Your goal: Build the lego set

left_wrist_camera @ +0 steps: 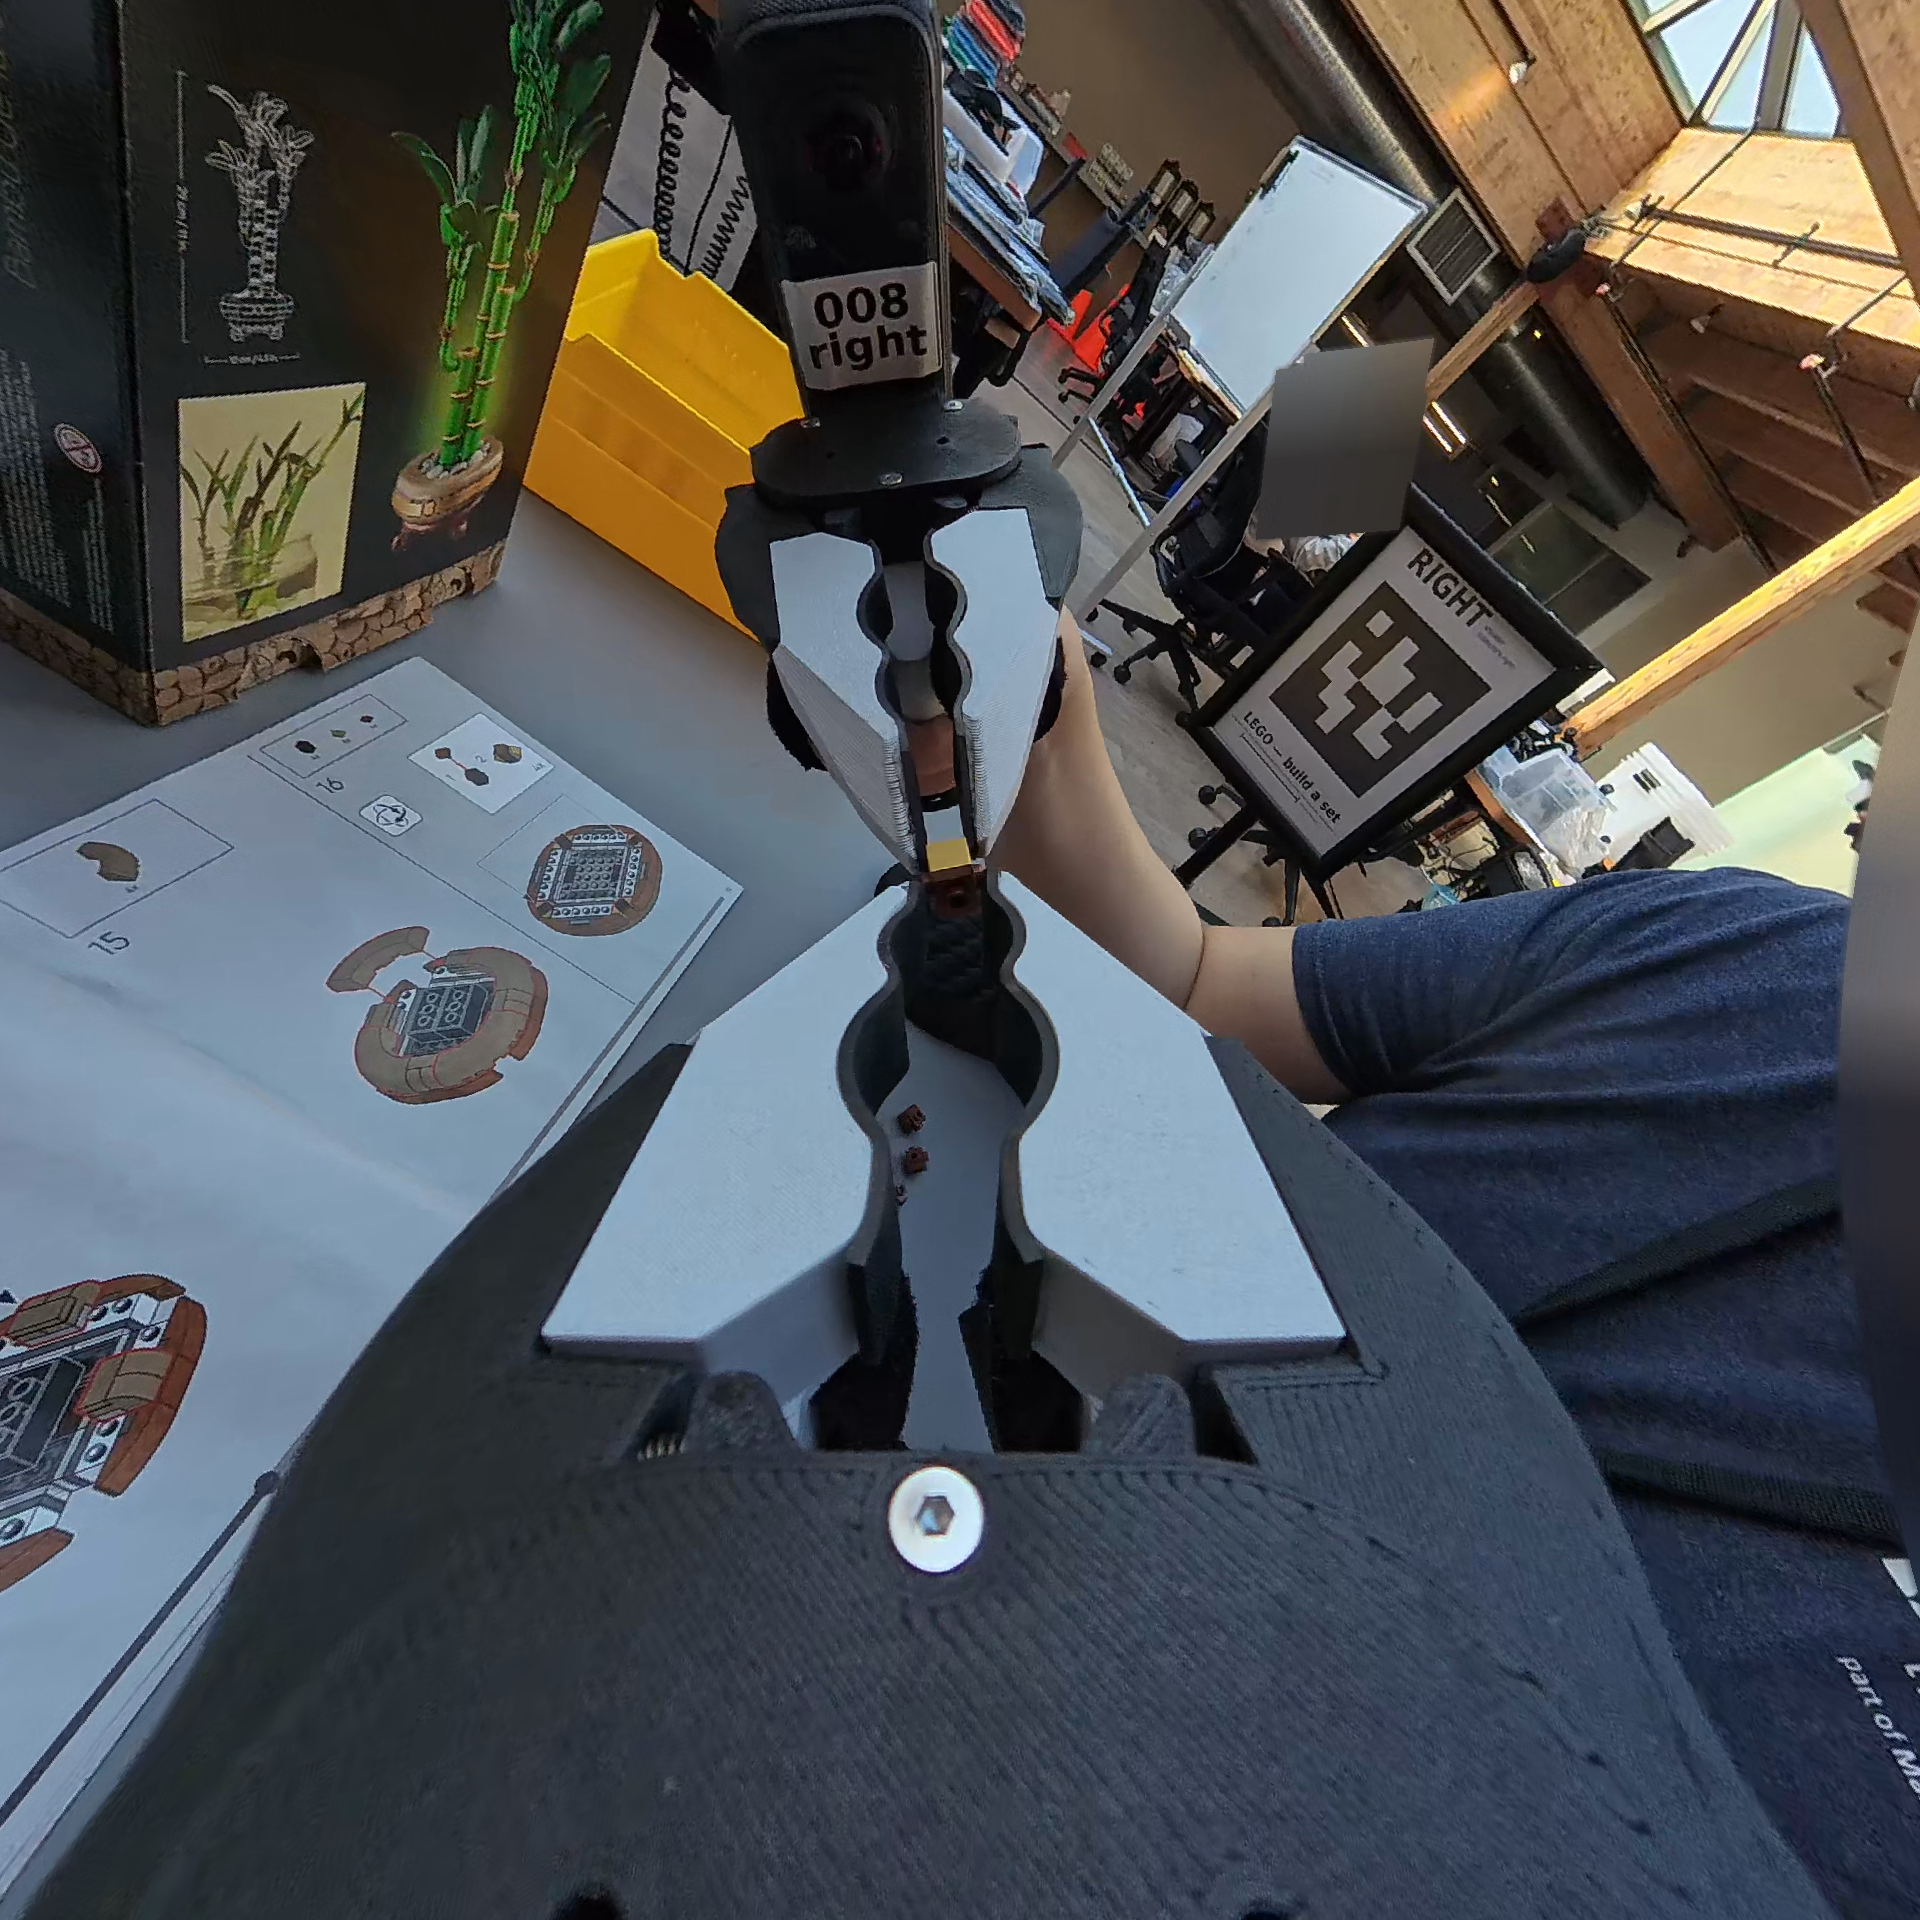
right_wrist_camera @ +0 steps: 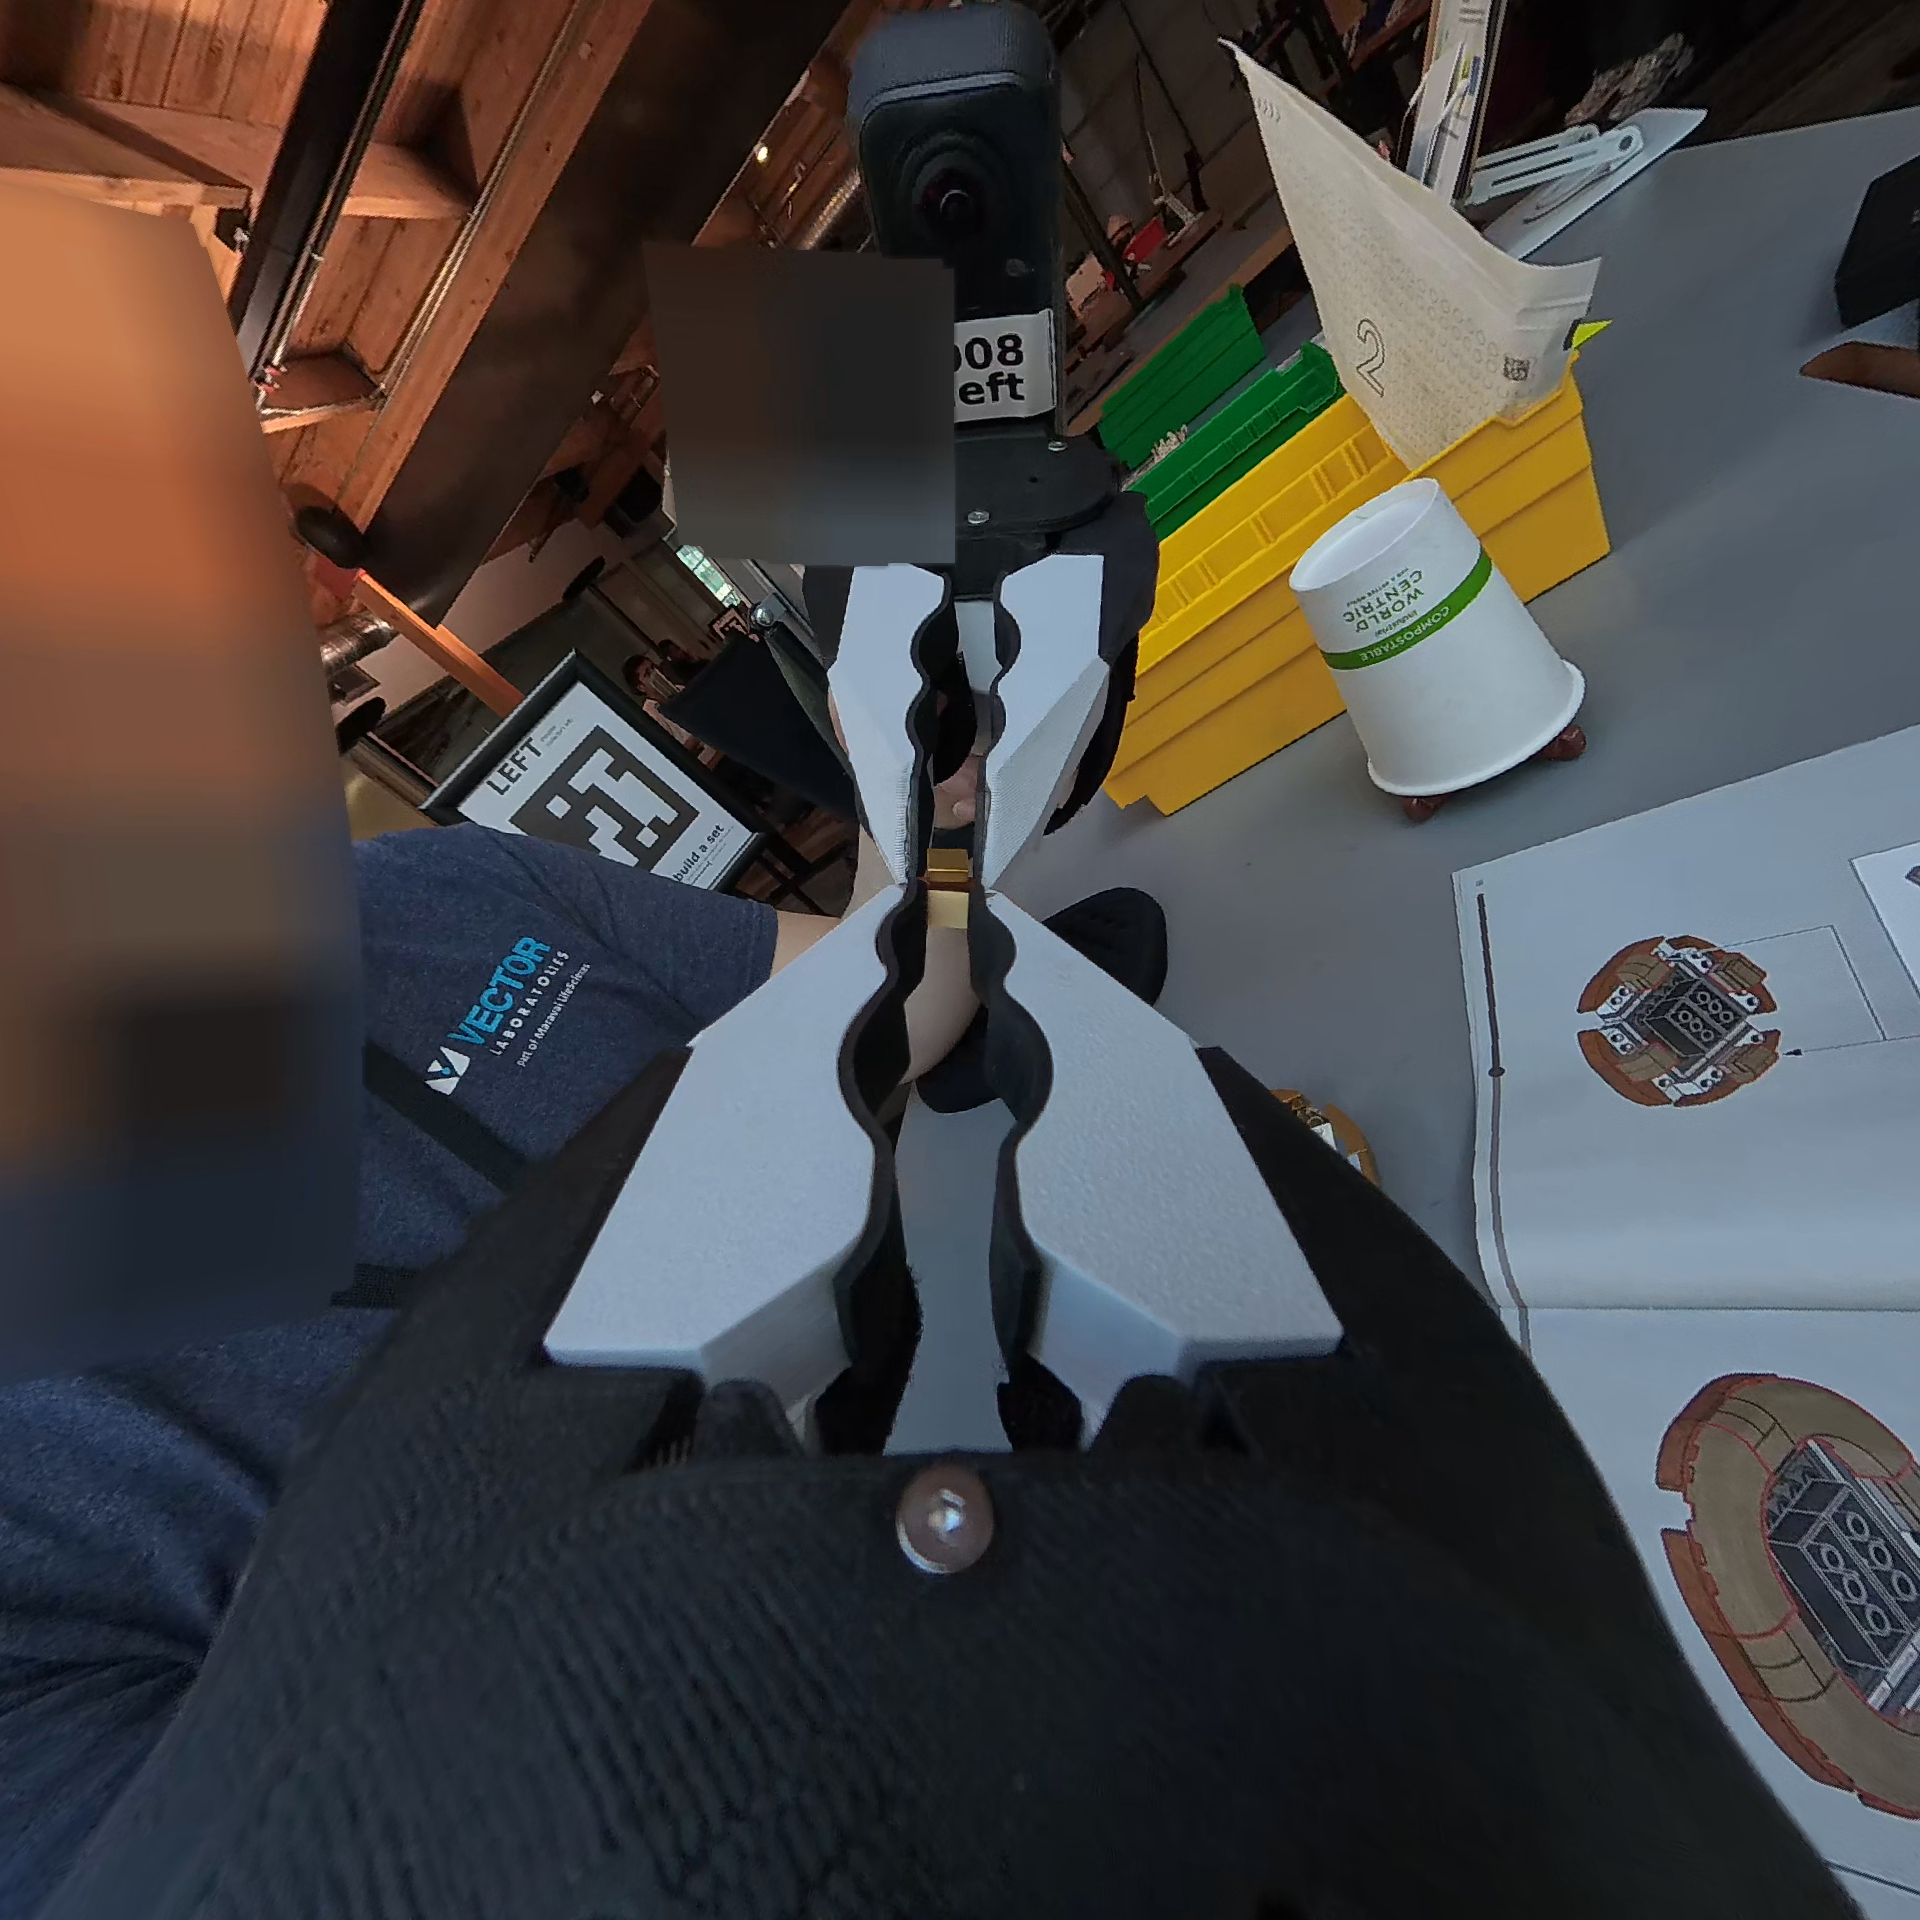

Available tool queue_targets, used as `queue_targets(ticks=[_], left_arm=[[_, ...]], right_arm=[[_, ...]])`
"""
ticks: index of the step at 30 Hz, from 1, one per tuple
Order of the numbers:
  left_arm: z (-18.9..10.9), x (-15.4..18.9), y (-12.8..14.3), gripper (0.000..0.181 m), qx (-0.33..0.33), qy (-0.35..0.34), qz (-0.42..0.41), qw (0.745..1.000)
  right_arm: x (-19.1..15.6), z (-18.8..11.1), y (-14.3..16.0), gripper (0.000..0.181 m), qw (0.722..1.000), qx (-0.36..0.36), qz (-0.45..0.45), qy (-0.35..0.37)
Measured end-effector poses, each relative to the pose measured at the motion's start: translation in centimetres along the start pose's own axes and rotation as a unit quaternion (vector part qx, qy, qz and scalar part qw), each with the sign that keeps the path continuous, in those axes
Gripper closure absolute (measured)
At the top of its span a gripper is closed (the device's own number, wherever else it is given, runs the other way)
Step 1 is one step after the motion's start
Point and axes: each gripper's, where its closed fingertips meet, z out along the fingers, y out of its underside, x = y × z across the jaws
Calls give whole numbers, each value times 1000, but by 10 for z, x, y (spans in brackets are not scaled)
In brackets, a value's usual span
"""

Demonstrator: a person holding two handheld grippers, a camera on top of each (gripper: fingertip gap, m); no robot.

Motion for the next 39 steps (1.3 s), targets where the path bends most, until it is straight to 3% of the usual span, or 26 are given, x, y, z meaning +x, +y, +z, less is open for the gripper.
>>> queue_targets(ticks=[11,23,39], left_arm=[[-1,-3,1,173,-6,-14,11,1000],[2,3,10,174,-41,-18,89,995],[4,12,18,174,-59,29,124,990]], right_arm=[[5,1,0,175,1000,0,-10,24],[0,3,8,174,1000,-18,-4,-5],[-9,5,16,175,998,-41,-22,-29]])
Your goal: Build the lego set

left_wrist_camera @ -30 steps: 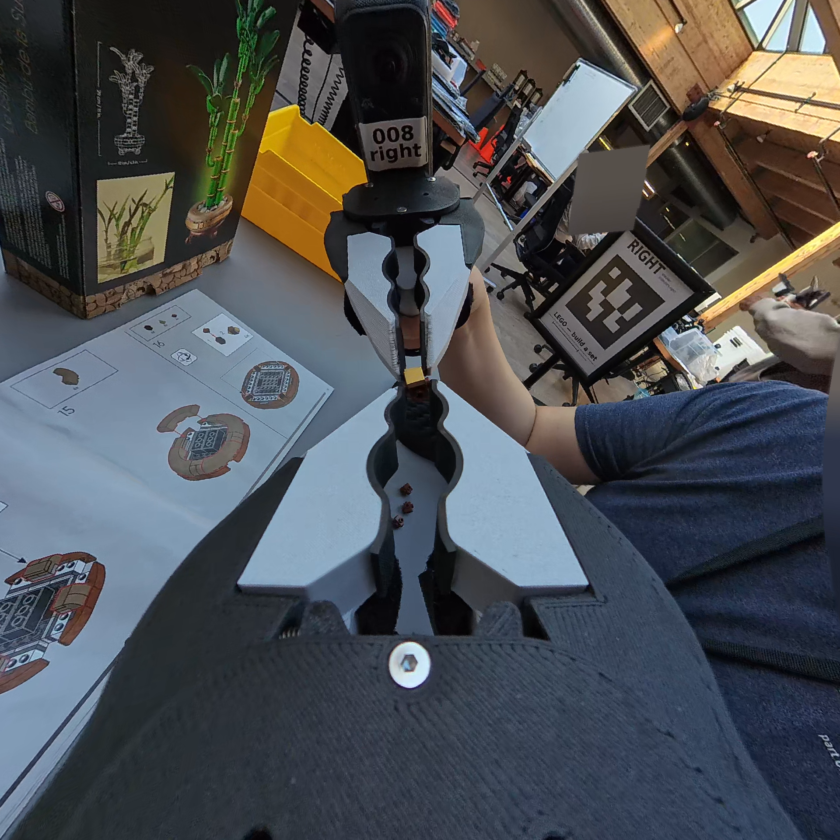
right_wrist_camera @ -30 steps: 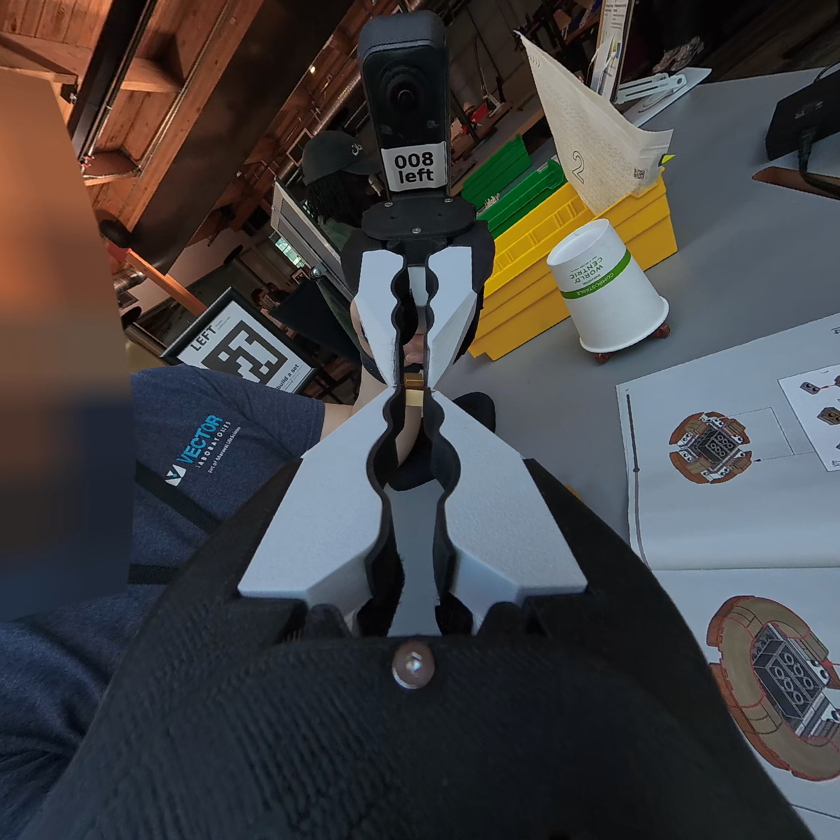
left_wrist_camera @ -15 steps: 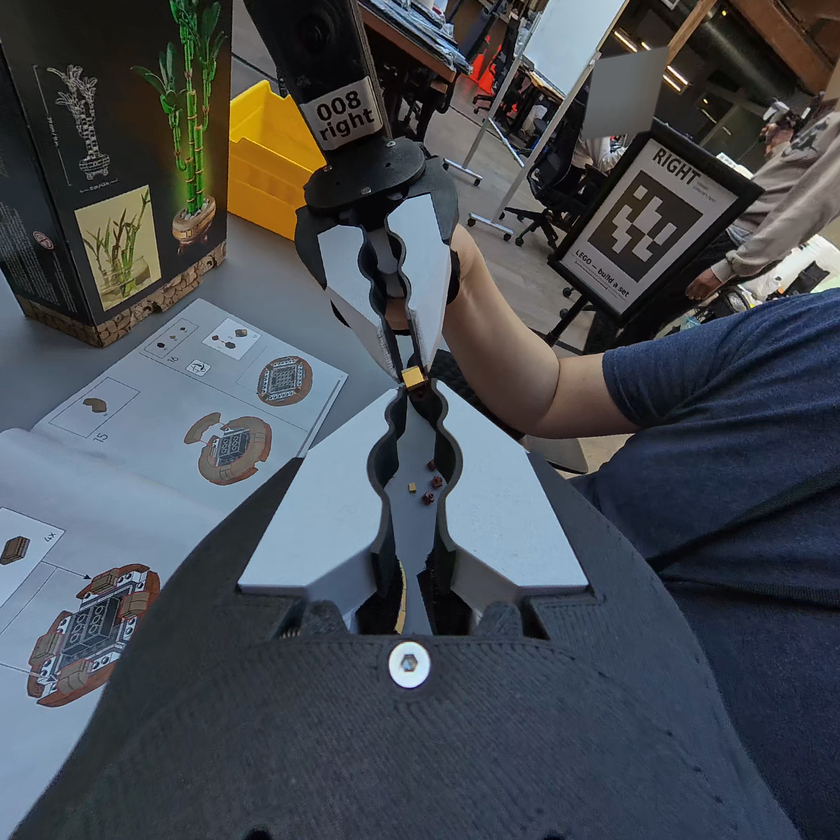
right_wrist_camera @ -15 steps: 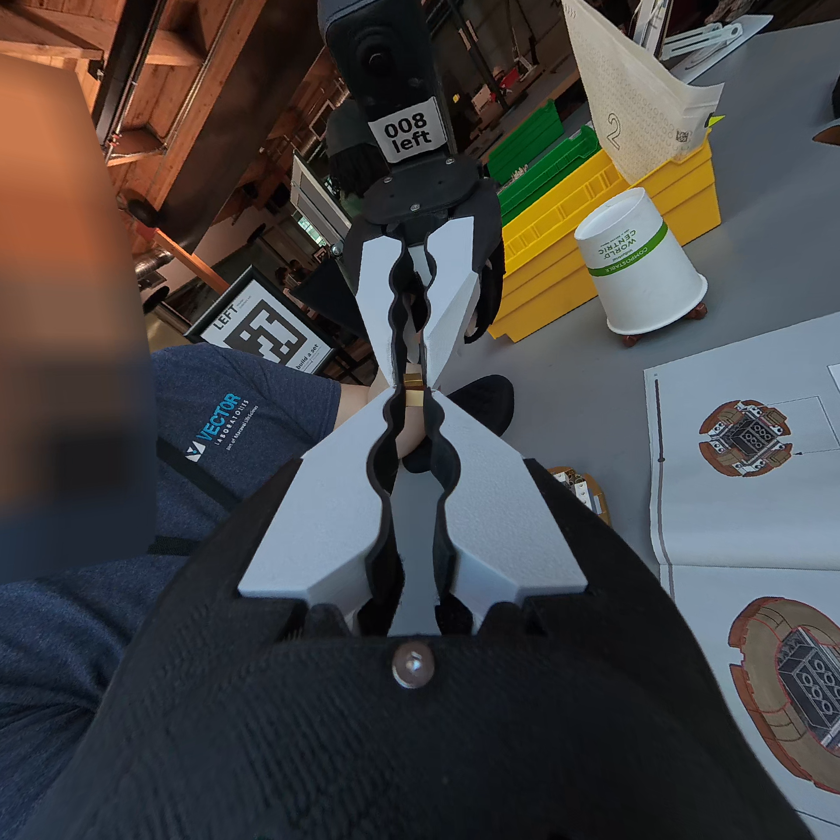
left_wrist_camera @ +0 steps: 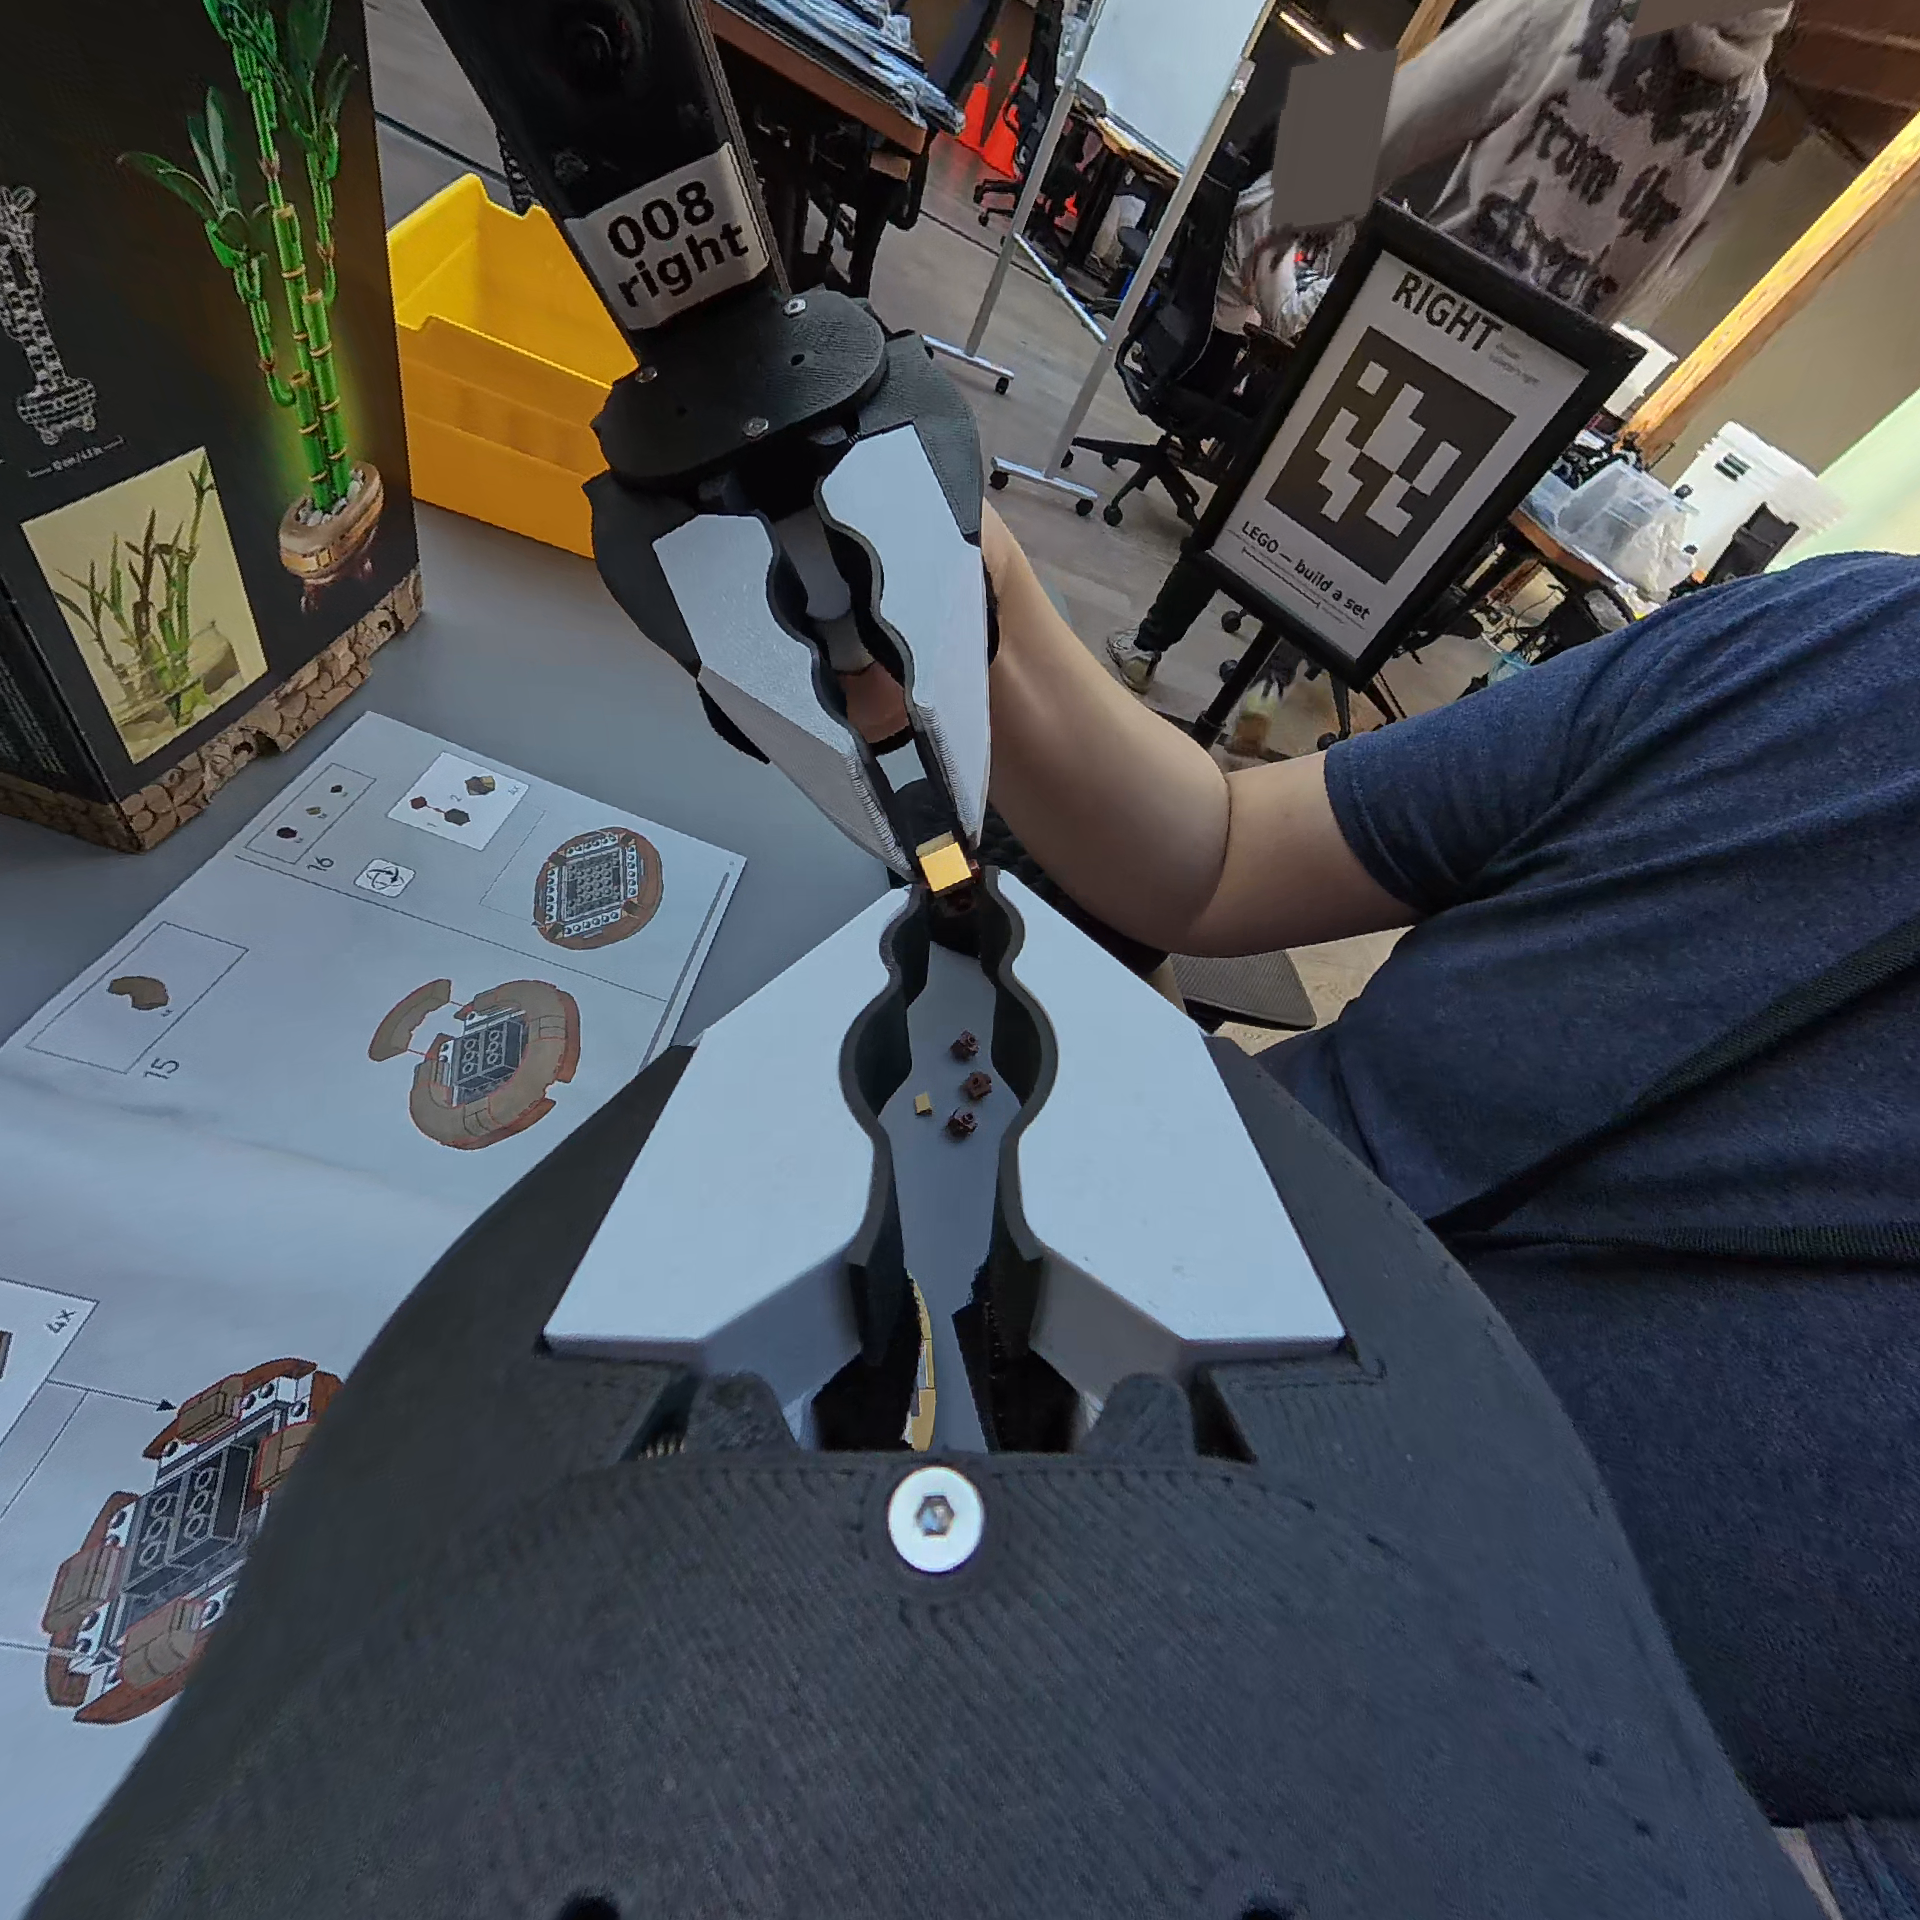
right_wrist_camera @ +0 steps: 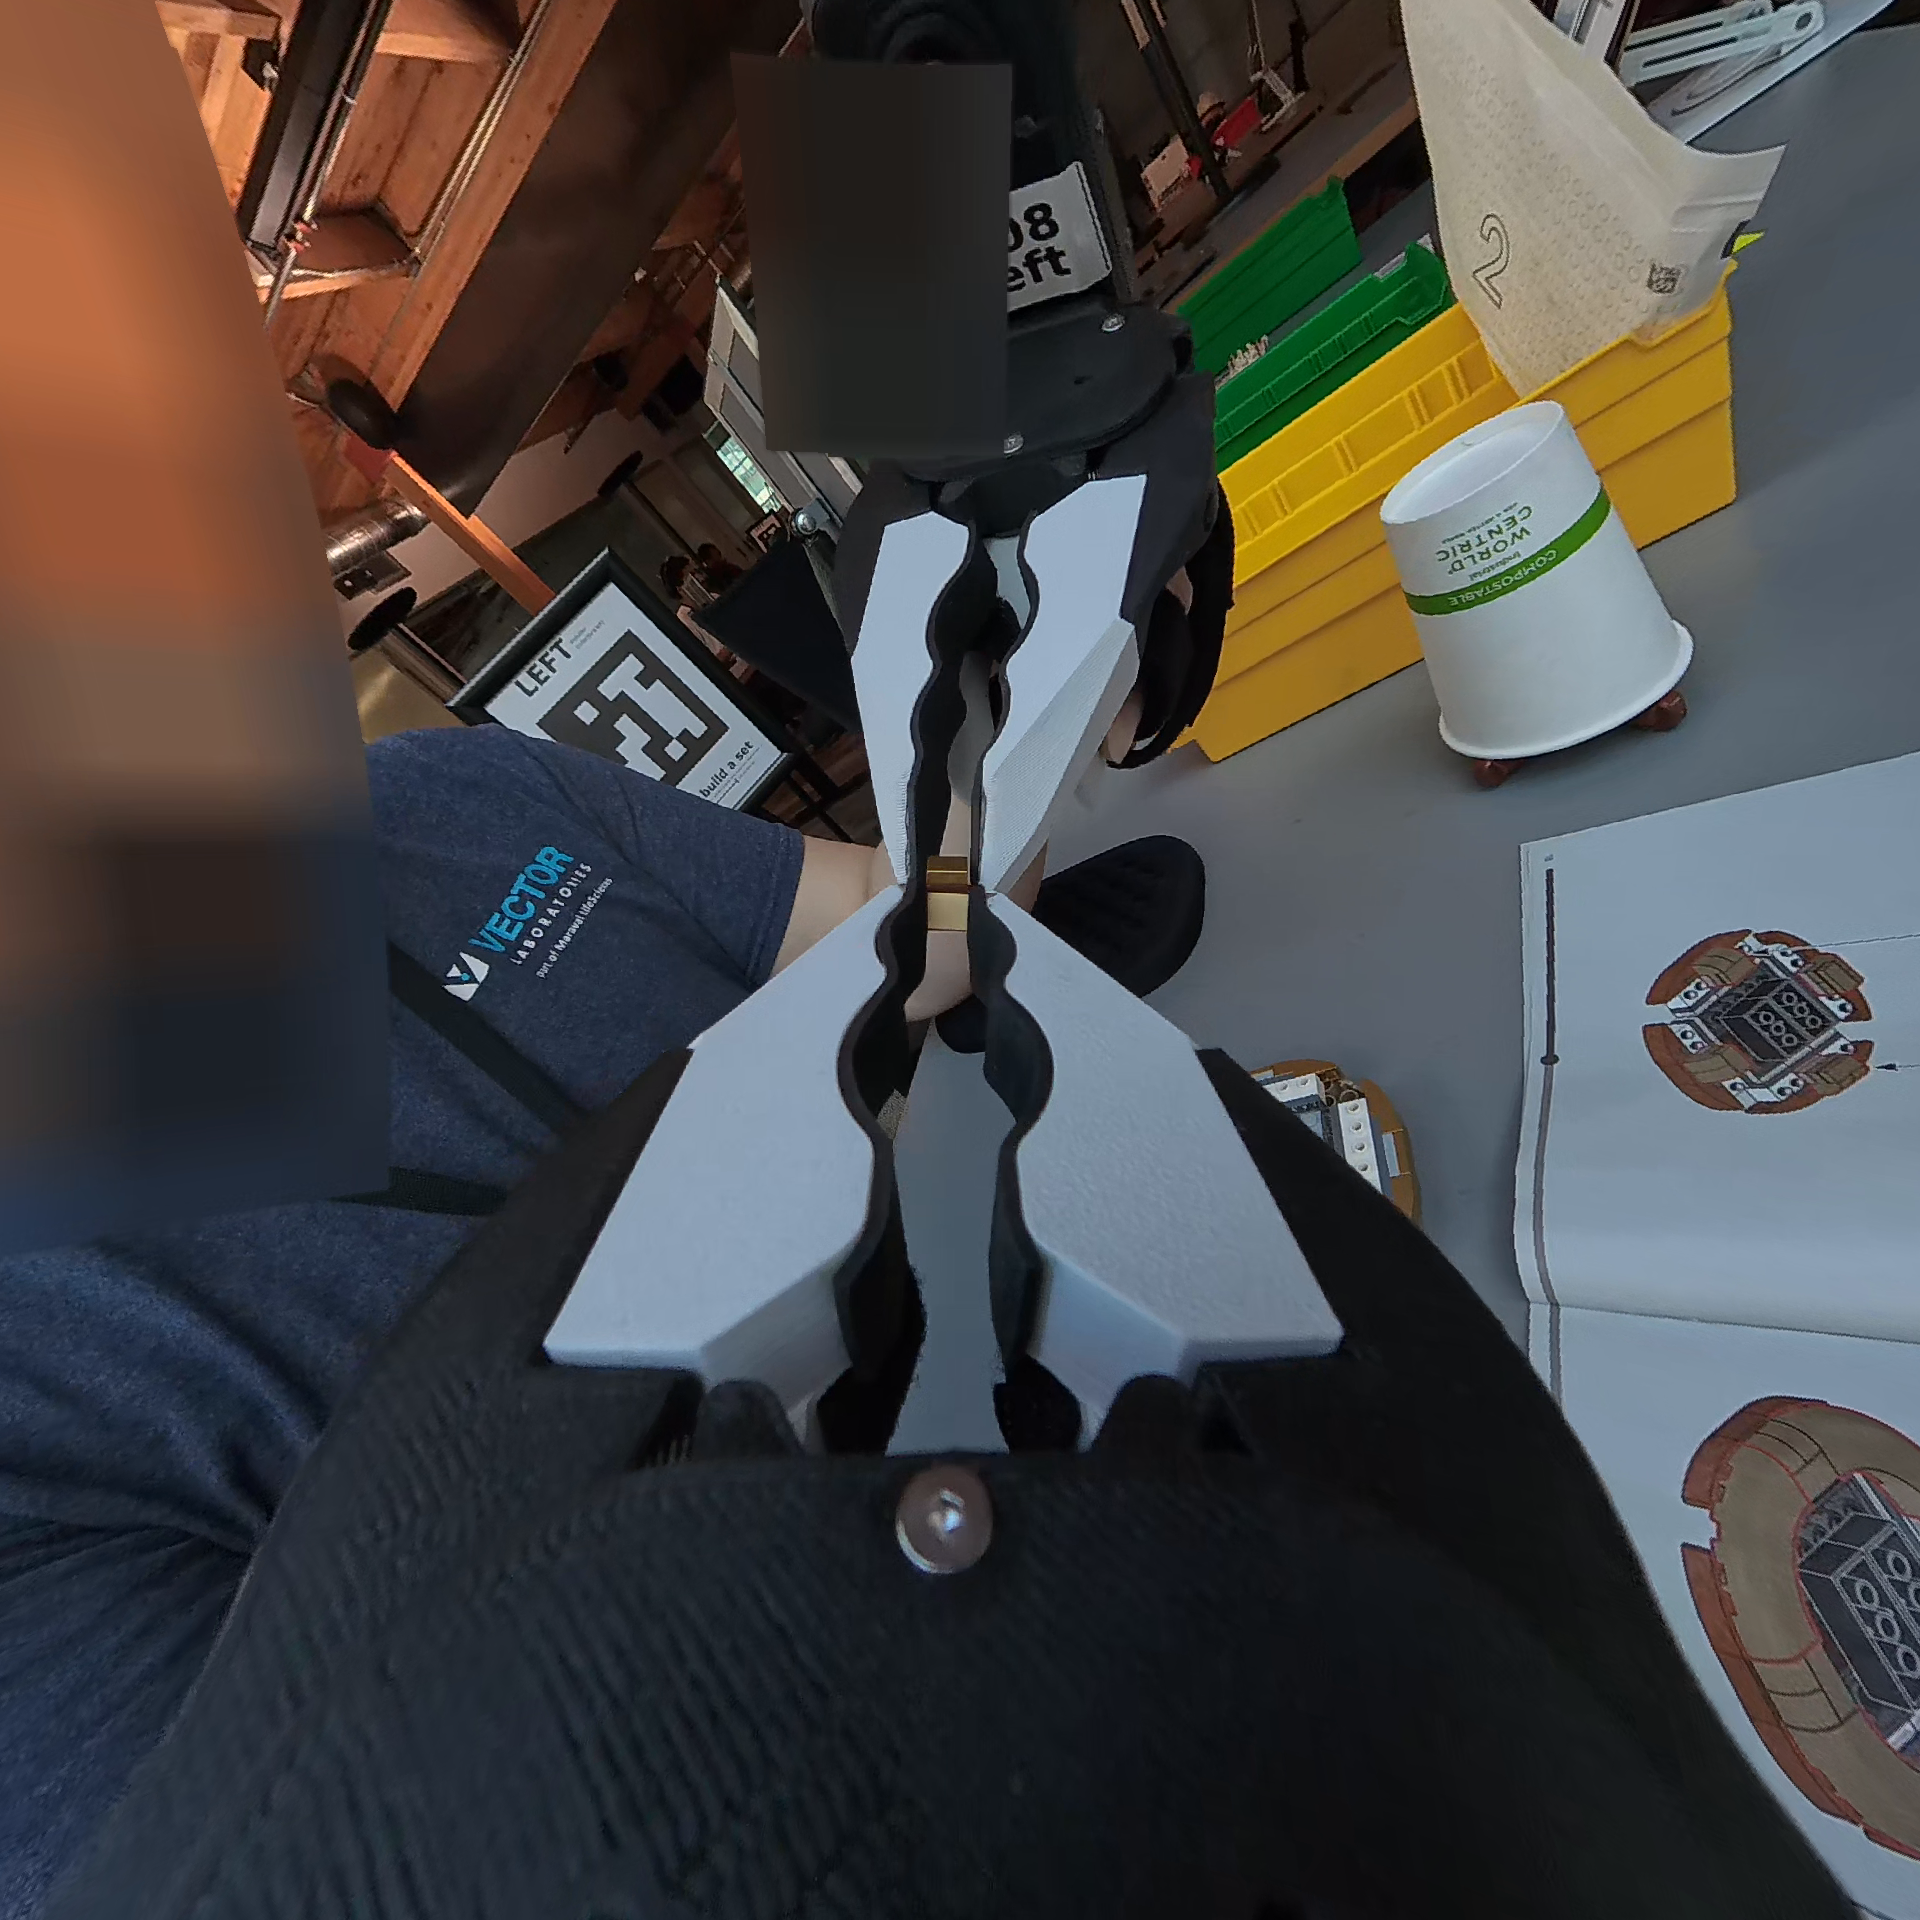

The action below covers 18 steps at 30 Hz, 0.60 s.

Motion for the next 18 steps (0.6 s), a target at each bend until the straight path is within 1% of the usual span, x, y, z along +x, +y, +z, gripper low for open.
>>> queue_targets(ticks=[8,18], left_arm=[[3,-2,9,173,-26,-3,-1,1000],[2,-9,2,173,4,-10,-18,1000]], right_arm=[[4,1,9,175,999,-30,-6,22],[8,-4,3,174,998,-18,-33,55]])
